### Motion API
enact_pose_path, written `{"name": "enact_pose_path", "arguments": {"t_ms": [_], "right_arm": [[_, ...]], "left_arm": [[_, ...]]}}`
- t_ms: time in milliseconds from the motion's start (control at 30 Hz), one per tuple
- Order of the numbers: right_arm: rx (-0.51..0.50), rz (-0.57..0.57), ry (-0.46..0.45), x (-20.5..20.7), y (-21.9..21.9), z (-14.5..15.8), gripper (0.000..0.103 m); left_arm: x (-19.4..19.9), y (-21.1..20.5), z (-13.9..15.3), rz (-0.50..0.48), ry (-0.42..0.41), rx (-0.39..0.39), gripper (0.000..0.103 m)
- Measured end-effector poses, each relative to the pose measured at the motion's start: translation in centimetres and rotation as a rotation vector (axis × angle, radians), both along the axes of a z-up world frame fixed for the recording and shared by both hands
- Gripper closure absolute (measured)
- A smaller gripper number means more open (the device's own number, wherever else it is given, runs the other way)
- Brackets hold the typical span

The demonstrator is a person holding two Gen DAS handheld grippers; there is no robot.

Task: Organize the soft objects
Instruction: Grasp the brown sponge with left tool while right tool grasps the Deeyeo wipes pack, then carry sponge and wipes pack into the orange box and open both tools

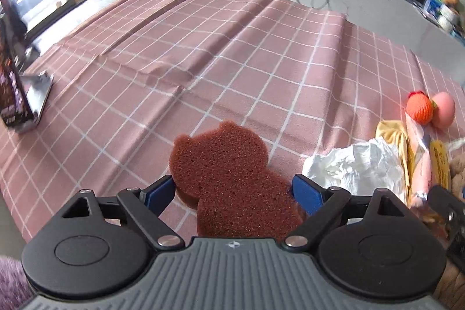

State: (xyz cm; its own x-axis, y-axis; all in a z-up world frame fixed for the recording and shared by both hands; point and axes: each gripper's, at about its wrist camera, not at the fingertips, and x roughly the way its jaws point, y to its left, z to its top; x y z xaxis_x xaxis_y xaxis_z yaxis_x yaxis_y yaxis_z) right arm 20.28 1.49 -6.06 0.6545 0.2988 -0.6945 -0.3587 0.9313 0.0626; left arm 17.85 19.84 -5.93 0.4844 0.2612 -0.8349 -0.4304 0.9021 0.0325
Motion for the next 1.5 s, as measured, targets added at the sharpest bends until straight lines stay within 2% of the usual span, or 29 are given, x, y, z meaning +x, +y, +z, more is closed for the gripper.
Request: {"name": "enact_pose_path", "arguments": {"t_ms": [67, 100, 167, 233, 300, 400, 533, 667, 833, 1233, 1500], "right_arm": [[0.059, -0.037, 0.067, 1.5, -0.5, -0.6, 0.038], [0.081, -0.06, 0.098, 2.1, -0.6, -0.9, 0.036], [0.106, -0.113, 0.135, 3.0, -0.8, -1.4, 0.03], [0.156, -0.138, 0.182, 3.7, -1.2, -1.9, 0.028], [0.183, -0.155, 0.213, 4.2, -1.4, -2.3, 0.028], [0.199, -0.157, 0.228, 4.4, -1.3, -2.7, 0.028], [0.184, -0.144, 0.208, 4.1, -1.1, -2.4, 0.036], [0.206, -0.146, 0.199, 3.8, -1.7, -1.9, 0.04], [0.219, -0.149, 0.17, 2.7, -2.3, -0.8, 0.043], [0.315, -0.059, 0.029, -3.1, -4.7, 6.1, 0.046], [0.339, -0.104, -0.059, -7.7, -10.1, 9.6, 0.046]], "left_arm": [[0.2, -1.2, 0.0, -0.157, 0.016, 0.089, 0.0], [0.2, -1.5, 0.1, -0.204, 0.017, 0.11, 0.0], [-0.1, -1.4, 0.0, -0.233, 0.009, 0.091, 0.0], [-0.5, -0.3, -0.2, -0.184, -0.032, 0.013, 0.0], [-0.6, 1.3, -0.8, -0.087, -0.047, -0.091, 0.0], [-0.3, 2.4, -1.7, 0.006, -0.029, -0.175, 0.0], [-0.4, 1.8, -1.8, 0.008, -0.033, -0.141, 0.0], [-1.2, 1.6, -1.2, -0.009, -0.065, -0.094, 0.01], [-2.1, 1.6, 0.2, -0.021, -0.12, -0.075, 0.013], [-5.3, -0.9, 6.0, -0.138, -0.249, -0.162, 0.014], [-6.7, -5.7, 10.4, -0.282, -0.318, -0.19, 0.015]]}}
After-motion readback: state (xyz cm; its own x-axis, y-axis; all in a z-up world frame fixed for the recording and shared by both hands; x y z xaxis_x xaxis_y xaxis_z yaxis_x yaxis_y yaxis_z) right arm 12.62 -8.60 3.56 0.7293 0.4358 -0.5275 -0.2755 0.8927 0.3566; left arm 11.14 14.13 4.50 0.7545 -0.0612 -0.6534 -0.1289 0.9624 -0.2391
